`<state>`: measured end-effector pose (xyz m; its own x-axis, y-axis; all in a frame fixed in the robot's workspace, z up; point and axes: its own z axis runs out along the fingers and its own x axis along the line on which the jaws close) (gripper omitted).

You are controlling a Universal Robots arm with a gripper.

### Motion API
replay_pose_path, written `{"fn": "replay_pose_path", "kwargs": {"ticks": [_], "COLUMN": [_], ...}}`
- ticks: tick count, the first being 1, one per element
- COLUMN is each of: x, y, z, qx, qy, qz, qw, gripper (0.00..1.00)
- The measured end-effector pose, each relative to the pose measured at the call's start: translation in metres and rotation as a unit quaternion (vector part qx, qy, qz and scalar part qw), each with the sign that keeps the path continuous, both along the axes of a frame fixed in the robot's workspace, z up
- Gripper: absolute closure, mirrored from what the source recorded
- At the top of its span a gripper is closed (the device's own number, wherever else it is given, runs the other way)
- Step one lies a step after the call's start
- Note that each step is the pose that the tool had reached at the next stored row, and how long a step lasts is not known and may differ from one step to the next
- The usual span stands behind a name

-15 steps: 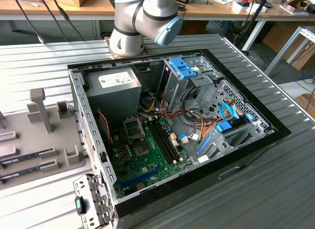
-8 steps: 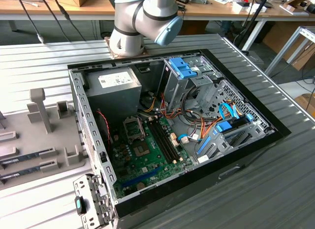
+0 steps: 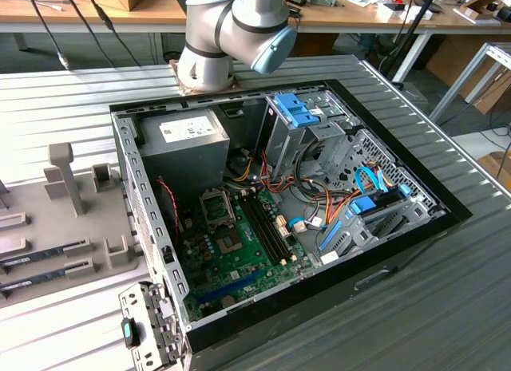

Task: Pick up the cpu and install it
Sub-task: 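Pick up the cpu and move it towards the insertion slot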

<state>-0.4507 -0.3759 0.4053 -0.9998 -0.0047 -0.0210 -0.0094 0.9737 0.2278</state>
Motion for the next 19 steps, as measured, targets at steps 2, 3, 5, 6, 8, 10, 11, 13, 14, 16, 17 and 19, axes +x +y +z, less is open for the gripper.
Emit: {"fn": "replay_pose_path", "kwargs": {"ticks": [2, 3, 5, 6, 8, 10, 11, 13, 14, 16, 17, 19], "x": [0.0, 0.0, 0.0, 0.0, 0.0, 0.0, 0.0, 0.0, 0.0, 0.0, 0.0, 0.0], "y": [0.0, 0.0, 0.0, 0.0, 0.0, 0.0, 0.0, 0.0, 0.0, 0.0, 0.0, 0.0], "z": [0.0018, 0.0027, 0.0059, 0.0077, 0.0088, 0.0102, 0.0112, 0.0126, 0.0135, 0.0152, 0.0159, 0.0179], "qx": [0.002, 0.0031, 0.0061, 0.0078, 0.009, 0.0104, 0.0111, 0.0121, 0.0125, 0.0135, 0.014, 0.0153], "qy": [0.0, 0.0, 0.0, 0.0, 0.0, 0.0, 0.0, 0.0, 0.0, 0.0, 0.0, 0.0], "qz": [0.0, 0.0, 0.0, 0.0, 0.0, 0.0, 0.0, 0.0, 0.0, 0.0, 0.0, 0.0], "qw": [1.0, 1.0, 0.99998, 0.99997, 0.99996, 0.99995, 0.99994, 0.99993, 0.99992, 0.99991, 0.9999, 0.99988], "gripper": [0.53, 0.53, 0.53, 0.53, 0.53, 0.53, 0.53, 0.53, 0.53, 0.53, 0.53, 0.53]}}
